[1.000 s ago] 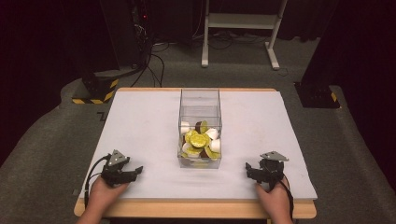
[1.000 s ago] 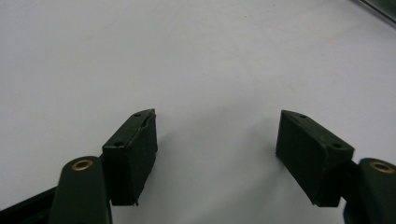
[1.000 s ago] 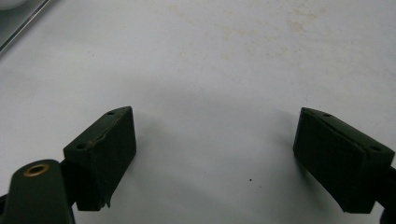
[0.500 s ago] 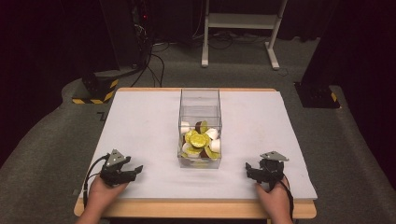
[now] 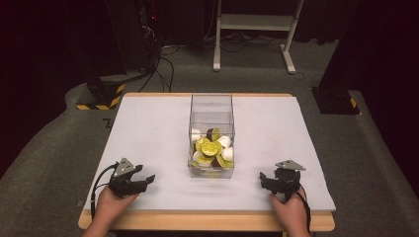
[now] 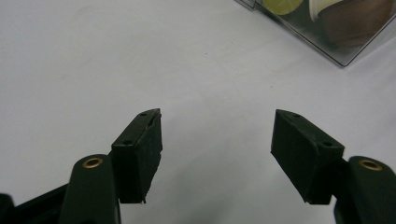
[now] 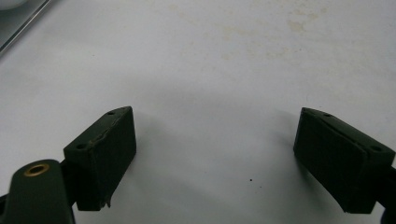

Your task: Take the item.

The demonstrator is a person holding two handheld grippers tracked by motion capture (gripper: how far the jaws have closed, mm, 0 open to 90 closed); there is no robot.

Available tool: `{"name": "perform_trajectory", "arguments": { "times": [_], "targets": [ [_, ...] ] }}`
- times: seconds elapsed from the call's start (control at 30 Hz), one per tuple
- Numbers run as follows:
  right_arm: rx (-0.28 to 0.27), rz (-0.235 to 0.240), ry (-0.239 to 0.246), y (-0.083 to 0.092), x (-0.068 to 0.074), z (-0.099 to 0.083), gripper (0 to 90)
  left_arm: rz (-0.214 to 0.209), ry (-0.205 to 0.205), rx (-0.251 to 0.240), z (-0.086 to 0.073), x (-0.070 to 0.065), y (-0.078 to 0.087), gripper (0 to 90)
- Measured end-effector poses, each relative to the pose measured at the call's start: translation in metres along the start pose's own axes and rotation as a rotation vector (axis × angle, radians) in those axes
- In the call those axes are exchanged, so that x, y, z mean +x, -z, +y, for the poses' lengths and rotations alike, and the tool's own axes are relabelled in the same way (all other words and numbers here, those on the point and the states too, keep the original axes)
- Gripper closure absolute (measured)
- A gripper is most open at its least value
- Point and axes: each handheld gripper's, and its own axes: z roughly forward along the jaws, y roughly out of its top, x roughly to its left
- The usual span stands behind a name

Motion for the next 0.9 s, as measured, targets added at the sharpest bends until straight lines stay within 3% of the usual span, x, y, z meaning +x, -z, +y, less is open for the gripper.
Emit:
{"name": "perform_trajectory", "arguments": {
  "times": [0.07,0.13,0.27,0.73,0.9],
  "targets": [
    [0.0,0.0,0.0,0.0,0.0,0.0,12.9,-0.014,-0.023,0.003,0.0,-0.001,0.0,35.7],
    [0.001,0.0,0.0,0.0,0.0,0.0,12.9,-0.013,-0.006,-0.015,-0.001,-0.003,-0.002,35.8],
    [0.002,0.001,0.0,0.0,0.0,0.0,12.9,-0.012,-0.035,-0.018,0.002,-0.006,-0.003,36.8],
    [0.003,0.0,-0.001,0.0,0.0,0.0,12.9,-0.043,-0.018,-0.018,0.007,-0.018,-0.01,36.4],
    [0.001,-0.001,0.001,0.0,0.0,0.0,12.9,-0.06,-0.048,-0.004,0.009,-0.026,-0.014,36.4]
  ]
}}
